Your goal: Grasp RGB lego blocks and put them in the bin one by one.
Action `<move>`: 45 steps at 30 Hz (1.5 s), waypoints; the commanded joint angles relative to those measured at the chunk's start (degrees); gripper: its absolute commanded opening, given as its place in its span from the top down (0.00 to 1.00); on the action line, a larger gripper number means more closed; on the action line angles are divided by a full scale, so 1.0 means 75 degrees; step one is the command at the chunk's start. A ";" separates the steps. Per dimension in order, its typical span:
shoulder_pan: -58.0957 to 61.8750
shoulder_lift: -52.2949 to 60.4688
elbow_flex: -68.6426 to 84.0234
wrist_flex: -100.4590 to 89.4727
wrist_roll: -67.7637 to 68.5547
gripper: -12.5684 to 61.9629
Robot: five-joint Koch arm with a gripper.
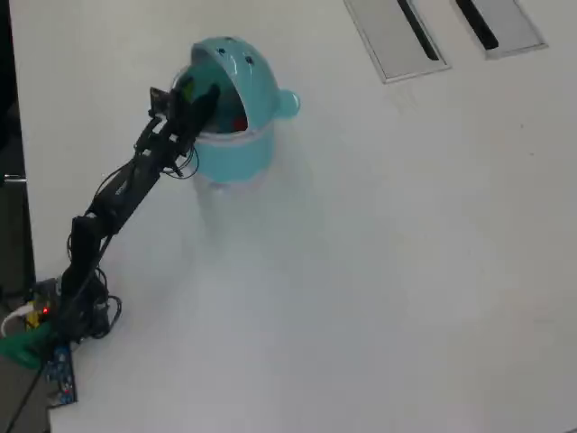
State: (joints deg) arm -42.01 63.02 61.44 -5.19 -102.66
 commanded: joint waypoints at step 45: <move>0.2918 0.7840 0.6961 -0.0516 0.8203 0.44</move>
State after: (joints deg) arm -20.83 118.92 115.93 -5.45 -43.77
